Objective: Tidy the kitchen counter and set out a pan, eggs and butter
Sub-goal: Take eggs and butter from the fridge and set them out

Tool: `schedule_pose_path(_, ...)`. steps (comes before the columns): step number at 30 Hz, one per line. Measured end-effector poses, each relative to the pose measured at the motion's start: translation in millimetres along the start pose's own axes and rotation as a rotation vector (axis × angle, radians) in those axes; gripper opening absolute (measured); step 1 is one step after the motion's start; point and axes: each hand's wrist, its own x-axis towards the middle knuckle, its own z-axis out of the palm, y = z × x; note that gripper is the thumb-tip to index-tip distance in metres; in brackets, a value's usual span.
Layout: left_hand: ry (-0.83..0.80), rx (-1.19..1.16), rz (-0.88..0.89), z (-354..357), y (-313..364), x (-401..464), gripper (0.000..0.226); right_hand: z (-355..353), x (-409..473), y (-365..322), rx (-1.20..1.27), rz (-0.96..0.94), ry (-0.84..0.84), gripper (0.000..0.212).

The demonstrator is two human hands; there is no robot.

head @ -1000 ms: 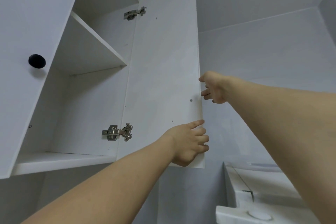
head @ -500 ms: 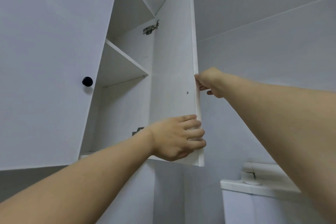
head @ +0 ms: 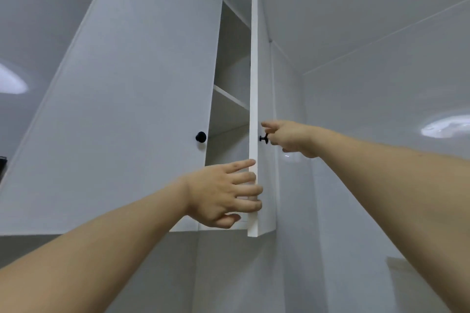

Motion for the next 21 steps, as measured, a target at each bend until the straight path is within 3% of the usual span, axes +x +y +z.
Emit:
schedule_pose_path(3,-0.044,0.059,-0.002,-3,-5,-18,0.045,24,3,0,-0.321,0.127,-0.171,0.064)
schedule_pose_path(6,-0.069,0.069,-0.014,-5,-3,-20,0.042,45,1,2,-0.605,0.187,-0.179,0.088)
schedule_pose_path(21,-0.342,-0.019,-0.241,7,-2,-59,0.049,112,25,29,-0.591,0.006,-0.099,0.088)
